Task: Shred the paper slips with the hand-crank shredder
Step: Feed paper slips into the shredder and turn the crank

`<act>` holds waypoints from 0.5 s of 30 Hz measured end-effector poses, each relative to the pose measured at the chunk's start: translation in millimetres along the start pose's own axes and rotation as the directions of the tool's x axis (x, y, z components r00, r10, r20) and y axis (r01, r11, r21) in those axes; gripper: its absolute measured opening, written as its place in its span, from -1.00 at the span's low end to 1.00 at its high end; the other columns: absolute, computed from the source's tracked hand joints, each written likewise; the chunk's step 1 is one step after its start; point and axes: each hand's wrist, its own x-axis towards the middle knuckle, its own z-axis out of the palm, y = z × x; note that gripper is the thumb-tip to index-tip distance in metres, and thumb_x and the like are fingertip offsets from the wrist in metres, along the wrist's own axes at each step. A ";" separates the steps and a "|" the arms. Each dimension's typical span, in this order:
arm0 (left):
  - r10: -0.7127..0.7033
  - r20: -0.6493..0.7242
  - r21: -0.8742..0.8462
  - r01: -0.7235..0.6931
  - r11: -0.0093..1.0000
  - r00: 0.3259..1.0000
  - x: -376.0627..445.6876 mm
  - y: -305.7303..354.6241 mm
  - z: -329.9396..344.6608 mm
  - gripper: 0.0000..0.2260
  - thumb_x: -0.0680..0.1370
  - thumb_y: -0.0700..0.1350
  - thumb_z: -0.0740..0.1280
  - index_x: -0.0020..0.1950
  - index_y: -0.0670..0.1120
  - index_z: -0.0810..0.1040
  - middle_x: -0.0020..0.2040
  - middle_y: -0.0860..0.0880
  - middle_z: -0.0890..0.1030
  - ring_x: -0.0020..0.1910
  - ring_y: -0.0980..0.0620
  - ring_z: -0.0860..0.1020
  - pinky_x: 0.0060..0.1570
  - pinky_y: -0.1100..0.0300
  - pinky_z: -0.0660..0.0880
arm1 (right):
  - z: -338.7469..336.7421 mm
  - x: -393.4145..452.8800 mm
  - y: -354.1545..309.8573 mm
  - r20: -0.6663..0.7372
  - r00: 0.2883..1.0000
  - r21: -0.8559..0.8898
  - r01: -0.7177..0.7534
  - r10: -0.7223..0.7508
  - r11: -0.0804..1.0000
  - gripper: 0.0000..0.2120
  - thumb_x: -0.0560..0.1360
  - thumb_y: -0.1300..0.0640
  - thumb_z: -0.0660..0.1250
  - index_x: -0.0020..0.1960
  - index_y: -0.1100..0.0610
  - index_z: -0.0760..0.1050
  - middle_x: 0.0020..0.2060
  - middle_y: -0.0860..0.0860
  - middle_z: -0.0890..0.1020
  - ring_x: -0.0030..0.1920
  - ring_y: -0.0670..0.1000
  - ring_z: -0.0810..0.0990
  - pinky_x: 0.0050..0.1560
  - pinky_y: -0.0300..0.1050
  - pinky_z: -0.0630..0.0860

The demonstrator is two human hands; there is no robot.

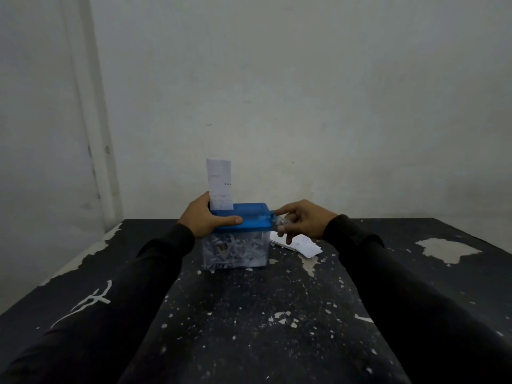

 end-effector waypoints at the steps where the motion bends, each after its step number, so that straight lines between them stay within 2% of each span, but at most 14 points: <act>1: 0.000 -0.001 0.002 0.000 1.000 1.000 0.1 0.8 -0.3 -0.23 0.20 0.24 0.64 0.33 0.01 0.49 0.14 0.11 0.61 0.03 0.23 0.58 -0.15 0.41 0.53 | -3.3 1.0 -3.5 0.021 1.000 0.040 -0.009 0.008 0.999 -0.60 0.56 0.23 0.42 0.37 0.20 0.48 -0.07 0.17 0.74 -0.15 0.13 0.74 0.04 0.03 0.66; 4: 0.010 0.001 0.007 -0.010 1.000 1.000 0.4 -0.2 -0.7 -0.28 0.22 0.19 0.65 0.29 0.01 0.52 0.11 0.14 0.63 0.02 0.20 0.61 -0.08 0.33 0.58 | -15.4 7.8 -11.6 0.036 0.999 0.124 -0.028 0.023 0.992 -0.69 0.59 0.11 0.38 0.23 0.31 0.56 -0.16 0.17 0.71 -0.13 0.17 0.73 0.06 0.07 0.66; 7: 0.014 -0.008 -0.009 -0.014 1.000 1.000 -0.9 -4.1 -0.1 -0.28 0.24 0.17 0.66 0.32 -0.01 0.52 0.14 0.12 0.64 0.04 0.16 0.62 -0.11 0.38 0.56 | -21.5 20.5 -15.0 0.002 0.998 0.164 -0.068 0.069 0.984 -0.43 0.52 -0.09 0.41 0.13 0.46 0.55 -0.28 0.20 0.66 -0.17 0.21 0.69 0.10 0.14 0.65; 8: 0.016 -0.008 -0.010 -0.016 1.000 1.000 -1.6 -4.2 0.5 -0.28 0.24 0.16 0.66 0.32 -0.01 0.52 0.14 0.12 0.64 0.05 0.16 0.62 -0.12 0.40 0.55 | -20.7 23.1 -13.5 -0.017 0.997 0.180 -0.076 0.080 0.981 -0.38 0.49 -0.14 0.42 0.12 0.46 0.55 -0.32 0.18 0.64 -0.19 0.21 0.68 0.12 0.17 0.64; 10: 0.021 -0.009 -0.007 -0.021 1.000 1.000 -1.5 -3.3 0.9 -0.27 0.24 0.17 0.65 0.33 0.00 0.51 0.14 0.11 0.63 0.05 0.17 0.62 -0.14 0.41 0.54 | -19.8 27.9 -11.0 -0.059 0.995 0.217 -0.069 0.084 0.974 -0.42 0.53 -0.16 0.40 0.08 0.43 0.57 -0.41 0.12 0.57 -0.26 0.17 0.64 0.11 0.18 0.65; 12: 0.021 -0.010 -0.009 -0.022 1.000 1.000 -1.6 -4.2 1.1 -0.27 0.24 0.17 0.66 0.33 0.00 0.51 0.15 0.11 0.63 0.05 0.18 0.62 -0.13 0.39 0.55 | -18.9 32.4 -11.0 -0.097 0.991 0.250 -0.070 0.097 0.966 -0.49 0.59 -0.13 0.35 0.06 0.38 0.60 -0.45 0.09 0.47 -0.34 0.13 0.60 0.03 0.13 0.68; 15: 0.022 -0.020 -0.010 -0.022 1.000 1.000 -2.6 -3.7 2.1 -0.28 0.25 0.16 0.66 0.33 0.00 0.52 0.15 0.11 0.63 0.05 0.19 0.61 -0.12 0.39 0.55 | -15.1 41.9 -11.8 -0.137 0.983 0.268 -0.083 0.124 0.960 -0.47 0.60 -0.20 0.31 0.00 0.33 0.62 -0.50 0.03 0.42 -0.40 0.07 0.52 -0.09 0.06 0.66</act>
